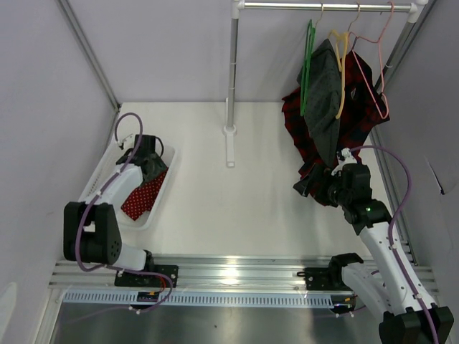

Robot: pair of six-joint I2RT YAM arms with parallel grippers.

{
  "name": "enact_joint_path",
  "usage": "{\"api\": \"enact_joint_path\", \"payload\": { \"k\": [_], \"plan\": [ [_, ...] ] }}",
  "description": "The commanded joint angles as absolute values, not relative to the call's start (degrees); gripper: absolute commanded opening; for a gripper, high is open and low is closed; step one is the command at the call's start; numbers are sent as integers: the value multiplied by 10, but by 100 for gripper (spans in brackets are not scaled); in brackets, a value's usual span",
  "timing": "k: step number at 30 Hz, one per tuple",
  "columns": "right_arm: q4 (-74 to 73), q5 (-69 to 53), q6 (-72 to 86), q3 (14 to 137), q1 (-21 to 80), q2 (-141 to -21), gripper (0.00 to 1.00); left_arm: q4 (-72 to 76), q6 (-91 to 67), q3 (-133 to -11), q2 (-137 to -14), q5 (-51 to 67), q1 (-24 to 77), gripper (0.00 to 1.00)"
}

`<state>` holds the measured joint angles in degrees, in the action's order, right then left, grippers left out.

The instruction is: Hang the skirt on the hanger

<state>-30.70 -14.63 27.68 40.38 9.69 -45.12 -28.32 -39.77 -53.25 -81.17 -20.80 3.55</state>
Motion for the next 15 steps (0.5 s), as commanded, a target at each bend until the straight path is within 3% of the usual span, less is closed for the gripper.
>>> {"api": "enact_joint_path", "payload": {
  "k": [1,4,5,8,15],
  "plan": [
    [-279,-161,289,413,102,-454,99,-227,-372,-550,-845,-207,27,69],
    [-278,-162,291,415,102,-454,99,-227,-365,-560,-862,-199,25,49],
    [-278,-163,293,417,102,-455,100,-228,-363,-565,-862,-198,25,29],
    [-277,-164,293,417,103,-456,99,-240,-346,-587,-842,-198,23,0],
    [-273,-171,293,418,105,-457,99,-294,-274,-702,-752,-200,24,0]
  ]
}}
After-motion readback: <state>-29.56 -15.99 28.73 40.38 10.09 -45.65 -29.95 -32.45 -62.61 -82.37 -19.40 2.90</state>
